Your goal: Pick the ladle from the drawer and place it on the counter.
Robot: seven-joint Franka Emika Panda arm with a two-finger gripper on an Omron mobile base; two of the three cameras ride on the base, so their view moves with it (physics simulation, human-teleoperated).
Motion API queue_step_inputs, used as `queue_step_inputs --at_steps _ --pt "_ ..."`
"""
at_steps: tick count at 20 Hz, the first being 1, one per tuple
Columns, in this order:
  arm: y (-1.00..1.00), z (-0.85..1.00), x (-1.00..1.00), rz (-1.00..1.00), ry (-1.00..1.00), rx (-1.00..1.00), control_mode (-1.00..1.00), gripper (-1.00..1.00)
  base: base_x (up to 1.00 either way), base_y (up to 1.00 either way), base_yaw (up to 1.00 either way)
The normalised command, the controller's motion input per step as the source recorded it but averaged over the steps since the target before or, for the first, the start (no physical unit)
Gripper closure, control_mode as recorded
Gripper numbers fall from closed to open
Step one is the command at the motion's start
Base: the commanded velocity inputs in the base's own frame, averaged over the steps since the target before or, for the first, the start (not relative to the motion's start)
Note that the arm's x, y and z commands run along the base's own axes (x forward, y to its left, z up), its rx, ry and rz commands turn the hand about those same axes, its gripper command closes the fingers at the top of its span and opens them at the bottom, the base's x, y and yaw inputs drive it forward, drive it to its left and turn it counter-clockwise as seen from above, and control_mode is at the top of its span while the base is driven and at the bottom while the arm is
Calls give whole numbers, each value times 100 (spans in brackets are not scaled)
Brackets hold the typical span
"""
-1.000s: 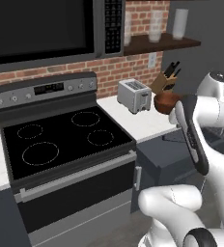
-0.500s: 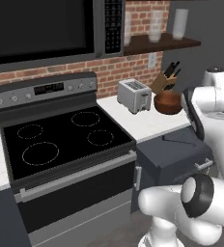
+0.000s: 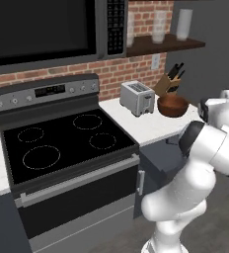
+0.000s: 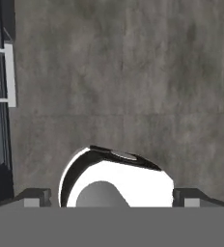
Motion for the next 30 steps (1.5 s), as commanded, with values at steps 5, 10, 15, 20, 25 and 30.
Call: queue_step_inputs --at_steps 5,10,15,20,25,30 --pt "-20 -33 38 -9 0 11 -100 -100 0 0 0" --pt "0 -21 29 0 -2 6 -100 -100 0 0 0" --pt "1 -54 19 0 -11 1 -100 -100 0 0 0" --pt "0 -30 31 0 -20 7 -100 -100 0 0 0" --pt "0 -38 38 5 -15 2 -100 -100 0 0 0" --pt "0 -47 36 10 -5 -1 -100 -100 0 0 0"
